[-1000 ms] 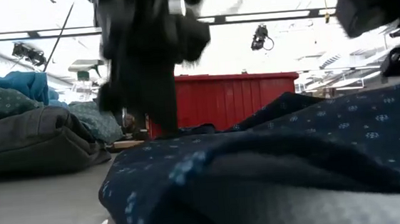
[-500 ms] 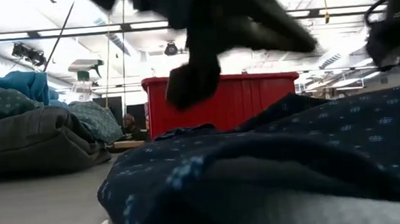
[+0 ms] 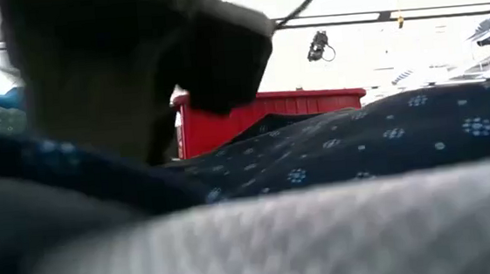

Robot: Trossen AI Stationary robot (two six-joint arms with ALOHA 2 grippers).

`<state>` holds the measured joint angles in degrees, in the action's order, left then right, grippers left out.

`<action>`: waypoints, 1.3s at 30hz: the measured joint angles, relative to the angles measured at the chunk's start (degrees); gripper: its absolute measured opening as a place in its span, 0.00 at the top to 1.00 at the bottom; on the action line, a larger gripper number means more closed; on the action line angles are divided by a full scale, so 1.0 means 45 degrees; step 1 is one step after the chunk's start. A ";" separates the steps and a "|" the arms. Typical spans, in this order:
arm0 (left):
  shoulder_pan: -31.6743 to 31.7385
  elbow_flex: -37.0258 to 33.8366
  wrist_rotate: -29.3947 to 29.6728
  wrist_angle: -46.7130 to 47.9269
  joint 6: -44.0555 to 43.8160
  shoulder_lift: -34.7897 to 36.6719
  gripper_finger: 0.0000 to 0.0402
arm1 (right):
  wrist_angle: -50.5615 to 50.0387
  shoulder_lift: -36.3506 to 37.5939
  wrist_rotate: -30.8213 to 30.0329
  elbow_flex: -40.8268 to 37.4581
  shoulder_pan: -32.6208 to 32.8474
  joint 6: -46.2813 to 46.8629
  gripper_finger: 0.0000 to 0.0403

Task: Fold laundry
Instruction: Fold the blue shirt

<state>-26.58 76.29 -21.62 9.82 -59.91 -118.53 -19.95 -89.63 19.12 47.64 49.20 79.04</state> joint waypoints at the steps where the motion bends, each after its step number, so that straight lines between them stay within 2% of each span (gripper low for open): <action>1: 0.0090 -0.0003 0.0087 -0.0385 0.0002 0.0233 0.95 | 0.0077 0.0330 -0.0198 0.0005 -0.0117 -0.0246 0.99; 3: 0.0305 0.0033 0.0638 -0.0584 0.0227 0.0930 0.95 | -0.0084 0.1034 -0.1080 0.0012 -0.0651 -0.0997 0.99; 5: 0.0572 0.0065 0.1329 -0.0586 0.0515 0.1561 0.95 | -0.1018 0.1773 -0.2527 0.0019 -0.1508 -0.2097 0.99; 7: 0.0864 0.0056 0.2170 -0.0363 0.0724 0.2053 0.95 | -0.2147 0.2336 -0.3713 0.0019 -0.2717 -0.3284 0.99; 9: 0.1167 0.0035 0.2997 -0.0443 0.0795 0.2486 0.95 | -0.3049 0.2680 -0.4340 -0.0065 -0.4220 -0.4574 0.99; 12: 0.1538 0.0052 0.3819 -0.0715 0.0800 0.2974 0.95 | -0.3431 0.2848 -0.4739 -0.0288 -0.6559 -0.6522 0.99; 16: 0.1649 0.0050 0.3932 -0.0764 0.0794 0.2787 0.95 | -0.3591 0.2645 -0.5214 -0.0639 -0.9219 -0.8739 0.99; 22: 0.1320 0.0073 0.3888 0.0731 0.0798 0.2049 0.95 | -0.4160 0.2389 -0.5740 -0.1565 -1.1799 -1.0415 0.99; 27: 0.1153 0.0061 0.3876 0.1486 0.1193 0.0993 0.95 | -0.3826 0.1923 -0.5628 -0.2920 -1.2295 -1.0736 0.99; 29: 0.1237 0.0043 0.3544 0.1466 0.1221 0.0551 0.95 | -0.3689 0.1991 -0.5399 -0.3281 -1.2155 -1.0035 0.99; 31: 0.1384 0.0066 0.3103 0.1752 0.1306 0.0313 0.95 | -0.4648 0.2221 -0.4795 -0.3346 -1.1516 -0.9291 0.99; 32: 0.1506 0.0075 0.2826 0.1848 0.1435 0.0264 0.95 | -0.5409 0.2524 -0.4195 -0.3381 -1.1029 -0.9029 0.99; 35: 0.1837 0.0137 0.2158 0.2255 0.2018 0.0147 0.95 | -0.7880 0.3259 -0.1204 -0.2995 -0.9577 -0.8242 0.99; 37: 0.2139 0.0106 0.1951 0.2650 0.2619 0.0172 0.95 | -0.7886 0.4000 0.0464 -0.2339 -0.9018 -0.8022 0.99; 39: 0.2445 0.0127 0.1781 0.3004 0.3175 0.0254 0.95 | -0.8582 0.4420 0.1282 -0.1907 -0.8570 -0.7976 0.99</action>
<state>-15.57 76.86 -13.60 23.34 -45.62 -117.39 -58.57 -69.74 24.89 39.06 10.63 43.14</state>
